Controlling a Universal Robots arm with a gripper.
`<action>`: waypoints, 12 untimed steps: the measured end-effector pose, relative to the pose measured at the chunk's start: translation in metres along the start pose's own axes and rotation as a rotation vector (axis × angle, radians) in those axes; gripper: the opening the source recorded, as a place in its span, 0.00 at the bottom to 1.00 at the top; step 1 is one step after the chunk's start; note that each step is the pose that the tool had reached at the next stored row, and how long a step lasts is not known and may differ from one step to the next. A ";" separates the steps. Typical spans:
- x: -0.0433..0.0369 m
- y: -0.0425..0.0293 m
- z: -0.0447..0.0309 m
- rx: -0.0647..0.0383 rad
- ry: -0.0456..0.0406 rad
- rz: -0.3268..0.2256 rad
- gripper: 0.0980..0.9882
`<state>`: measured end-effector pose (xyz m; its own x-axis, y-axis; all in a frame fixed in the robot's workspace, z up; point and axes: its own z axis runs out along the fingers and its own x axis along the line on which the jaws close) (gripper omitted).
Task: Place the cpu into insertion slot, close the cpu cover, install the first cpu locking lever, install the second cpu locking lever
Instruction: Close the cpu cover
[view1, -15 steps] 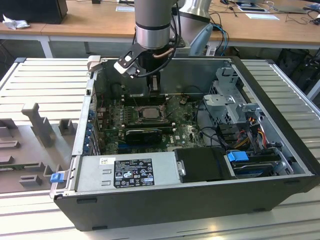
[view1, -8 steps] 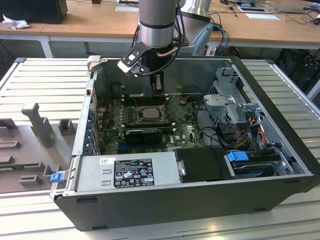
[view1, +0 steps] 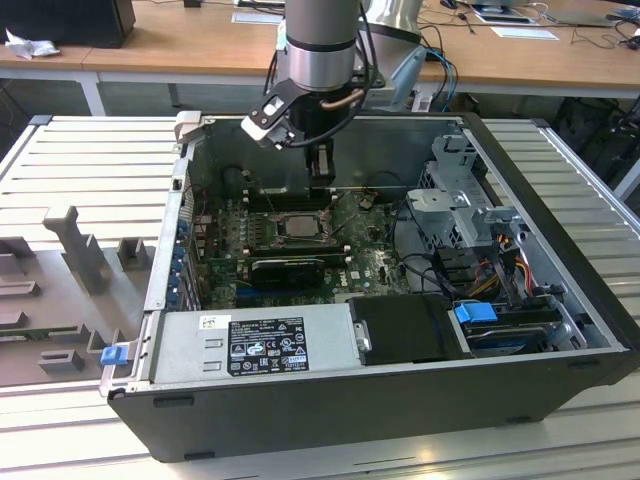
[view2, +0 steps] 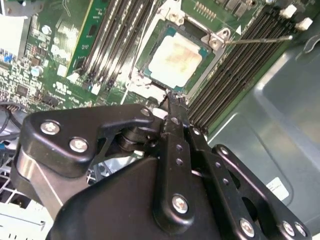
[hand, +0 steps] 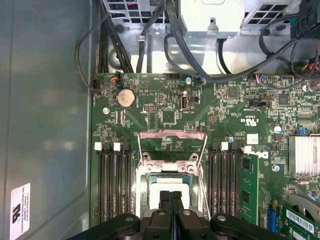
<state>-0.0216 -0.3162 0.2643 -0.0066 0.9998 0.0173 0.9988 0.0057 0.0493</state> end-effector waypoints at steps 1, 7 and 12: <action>0.0000 0.0005 0.0000 0.000 0.0000 0.000 0.01; 0.0000 0.0036 0.0002 0.000 0.0000 0.000 0.01; 0.0000 0.0057 0.0003 0.000 0.0000 0.000 0.01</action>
<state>-0.0159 -0.3162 0.2643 -0.0066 0.9998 0.0172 0.9988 0.0057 0.0493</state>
